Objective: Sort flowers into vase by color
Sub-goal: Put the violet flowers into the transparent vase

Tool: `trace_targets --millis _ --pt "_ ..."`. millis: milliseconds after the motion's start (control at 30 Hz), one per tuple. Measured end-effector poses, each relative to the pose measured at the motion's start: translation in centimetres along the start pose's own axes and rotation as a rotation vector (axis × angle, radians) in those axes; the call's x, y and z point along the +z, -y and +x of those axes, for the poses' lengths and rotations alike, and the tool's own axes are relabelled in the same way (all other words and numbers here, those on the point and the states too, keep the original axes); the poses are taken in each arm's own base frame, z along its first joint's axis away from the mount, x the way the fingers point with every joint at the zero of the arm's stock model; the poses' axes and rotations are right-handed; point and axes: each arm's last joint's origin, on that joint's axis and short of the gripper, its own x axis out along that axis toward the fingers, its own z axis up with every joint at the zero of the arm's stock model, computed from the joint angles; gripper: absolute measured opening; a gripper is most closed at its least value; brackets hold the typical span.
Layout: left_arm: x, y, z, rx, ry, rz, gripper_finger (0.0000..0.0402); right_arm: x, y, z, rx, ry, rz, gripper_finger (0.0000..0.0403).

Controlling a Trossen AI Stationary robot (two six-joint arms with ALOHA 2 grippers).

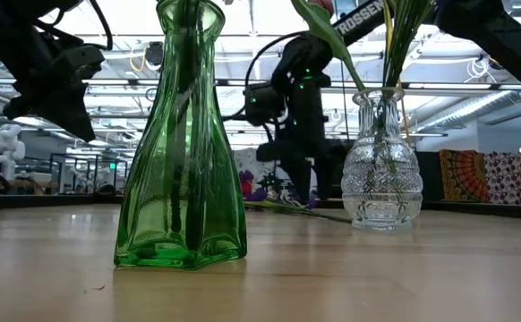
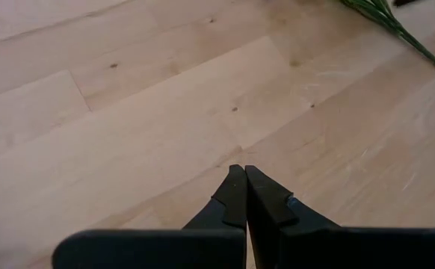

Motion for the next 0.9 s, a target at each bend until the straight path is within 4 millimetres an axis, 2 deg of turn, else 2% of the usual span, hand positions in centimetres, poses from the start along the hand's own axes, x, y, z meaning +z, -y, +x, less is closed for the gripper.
trace_targets --millis 100,267,667,900 --pt "0.0 0.0 0.0 0.000 0.000 0.004 0.0000 -0.9 -0.7 1.0 -0.005 -0.010 -0.010 0.0210" --pt "0.0 0.0 0.0 -0.001 -0.003 0.008 0.0000 -1.7 -1.8 1.0 0.005 0.007 -0.026 0.0212" --pt "-0.1 0.2 0.0 -0.034 -0.052 0.001 0.0000 -2.4 -2.7 -1.8 0.094 0.113 -0.012 0.0212" --pt "-0.1 0.2 0.0 -0.037 -0.058 -0.005 0.0000 -2.3 -3.7 -1.0 0.126 0.127 -0.026 0.0212"
